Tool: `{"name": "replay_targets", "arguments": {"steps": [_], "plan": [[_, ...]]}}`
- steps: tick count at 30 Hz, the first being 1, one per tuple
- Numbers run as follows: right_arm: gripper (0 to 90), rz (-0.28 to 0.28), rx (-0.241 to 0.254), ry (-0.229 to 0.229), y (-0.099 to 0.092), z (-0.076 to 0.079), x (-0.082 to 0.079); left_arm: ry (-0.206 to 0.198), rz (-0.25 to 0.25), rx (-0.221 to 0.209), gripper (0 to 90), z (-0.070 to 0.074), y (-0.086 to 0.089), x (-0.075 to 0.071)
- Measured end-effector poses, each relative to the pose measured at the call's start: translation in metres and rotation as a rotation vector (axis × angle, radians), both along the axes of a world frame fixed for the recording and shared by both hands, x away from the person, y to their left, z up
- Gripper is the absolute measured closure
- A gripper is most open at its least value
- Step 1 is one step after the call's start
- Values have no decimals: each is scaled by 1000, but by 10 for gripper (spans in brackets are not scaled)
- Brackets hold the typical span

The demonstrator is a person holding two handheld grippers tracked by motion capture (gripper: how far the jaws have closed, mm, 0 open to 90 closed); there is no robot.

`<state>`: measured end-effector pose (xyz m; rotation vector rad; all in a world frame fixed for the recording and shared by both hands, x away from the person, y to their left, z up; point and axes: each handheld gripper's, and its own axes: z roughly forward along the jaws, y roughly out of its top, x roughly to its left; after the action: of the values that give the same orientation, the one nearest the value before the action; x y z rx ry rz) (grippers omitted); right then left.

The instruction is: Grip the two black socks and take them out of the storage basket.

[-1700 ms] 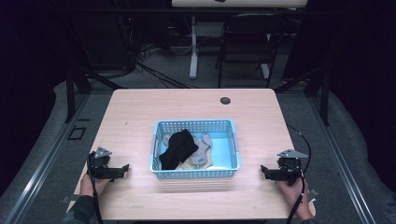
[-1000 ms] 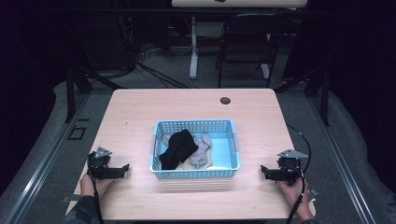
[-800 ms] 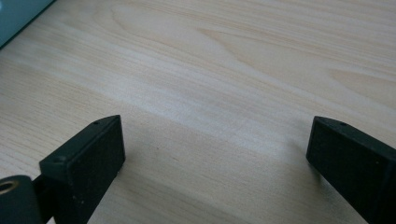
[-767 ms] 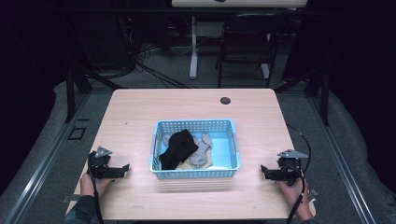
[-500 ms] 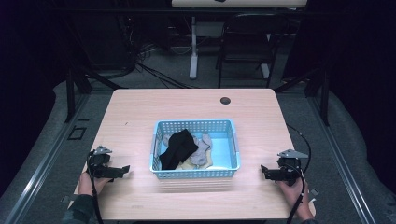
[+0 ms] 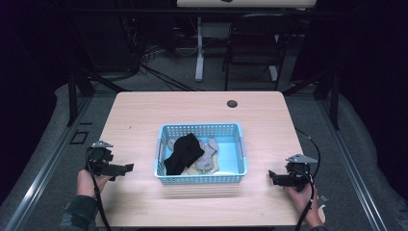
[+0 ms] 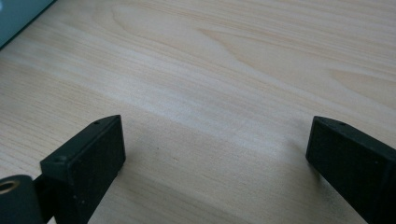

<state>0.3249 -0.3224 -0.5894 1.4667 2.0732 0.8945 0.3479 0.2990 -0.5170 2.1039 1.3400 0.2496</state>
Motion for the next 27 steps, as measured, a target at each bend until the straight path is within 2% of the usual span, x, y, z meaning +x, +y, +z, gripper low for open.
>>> {"name": "replay_targets", "arguments": {"steps": [5, 9, 15, 21, 27], "plan": [[40, -1, -2, 1, 0, 0, 0, -22, -46, -6, 1, 16, -14, -1], [40, -1, -2, 1, 0, 0, 0, -11, -83, 15, 0, 28, -29, 2], [41, 0, 0, 0, 0, 0, 0, -26, -126, 33, 0, 44, -47, 5], [41, 0, 0, 1, 0, 0, 0, -30, -164, 45, 0, 56, -63, 9], [41, 0, -2, 1, 0, 0, 0, -36, -203, 44, 0, 60, -87, 14]]}}
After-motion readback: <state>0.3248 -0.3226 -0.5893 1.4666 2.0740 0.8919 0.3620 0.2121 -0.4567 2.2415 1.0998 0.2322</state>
